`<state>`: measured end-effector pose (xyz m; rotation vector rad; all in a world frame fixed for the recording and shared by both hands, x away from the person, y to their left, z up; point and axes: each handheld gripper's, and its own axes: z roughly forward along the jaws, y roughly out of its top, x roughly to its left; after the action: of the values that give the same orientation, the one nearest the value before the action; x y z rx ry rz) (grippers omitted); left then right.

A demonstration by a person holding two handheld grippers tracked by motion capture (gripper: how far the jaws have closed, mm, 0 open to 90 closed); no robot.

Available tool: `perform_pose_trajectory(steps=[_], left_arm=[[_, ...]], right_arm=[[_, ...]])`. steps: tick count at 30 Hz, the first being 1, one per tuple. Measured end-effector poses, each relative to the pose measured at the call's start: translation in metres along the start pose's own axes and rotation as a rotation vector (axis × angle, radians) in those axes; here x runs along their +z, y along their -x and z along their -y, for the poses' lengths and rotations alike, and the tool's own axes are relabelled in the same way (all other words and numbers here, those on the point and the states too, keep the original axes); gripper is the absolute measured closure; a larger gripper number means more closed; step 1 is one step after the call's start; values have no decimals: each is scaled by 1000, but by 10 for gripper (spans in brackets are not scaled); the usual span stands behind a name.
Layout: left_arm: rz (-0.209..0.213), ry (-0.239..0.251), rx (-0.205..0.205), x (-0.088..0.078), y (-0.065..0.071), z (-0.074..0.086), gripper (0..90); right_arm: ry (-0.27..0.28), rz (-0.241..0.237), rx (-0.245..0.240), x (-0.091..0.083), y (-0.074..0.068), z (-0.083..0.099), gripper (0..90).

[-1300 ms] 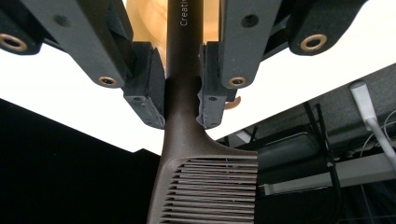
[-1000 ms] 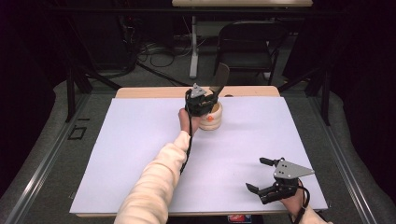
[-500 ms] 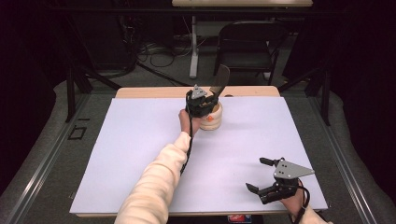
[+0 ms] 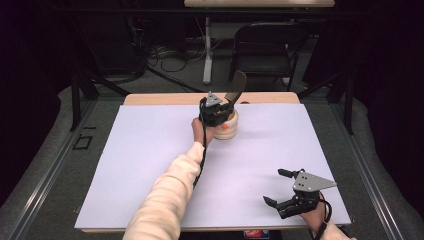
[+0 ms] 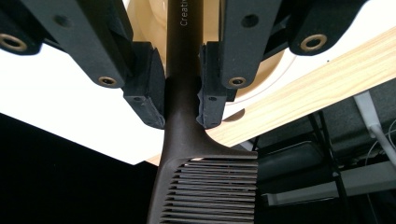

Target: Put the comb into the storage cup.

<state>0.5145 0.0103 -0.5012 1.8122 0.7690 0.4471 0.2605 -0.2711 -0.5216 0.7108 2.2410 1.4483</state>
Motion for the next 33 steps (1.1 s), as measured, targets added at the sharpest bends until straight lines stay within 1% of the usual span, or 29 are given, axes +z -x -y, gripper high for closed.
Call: perform_pose_trajectory(steps=[23,29,33], left_arm=[[4,-26,1,-1,-1,3,720],[2,-27,-3,-1,-1,4,719],[7,-38,-3,-2,-2,4,719]], right_arm=[[0,1,0,0,0,0,0],[-1,1,0,0,0,0,0],[-1,1,1,0,0,0,0]])
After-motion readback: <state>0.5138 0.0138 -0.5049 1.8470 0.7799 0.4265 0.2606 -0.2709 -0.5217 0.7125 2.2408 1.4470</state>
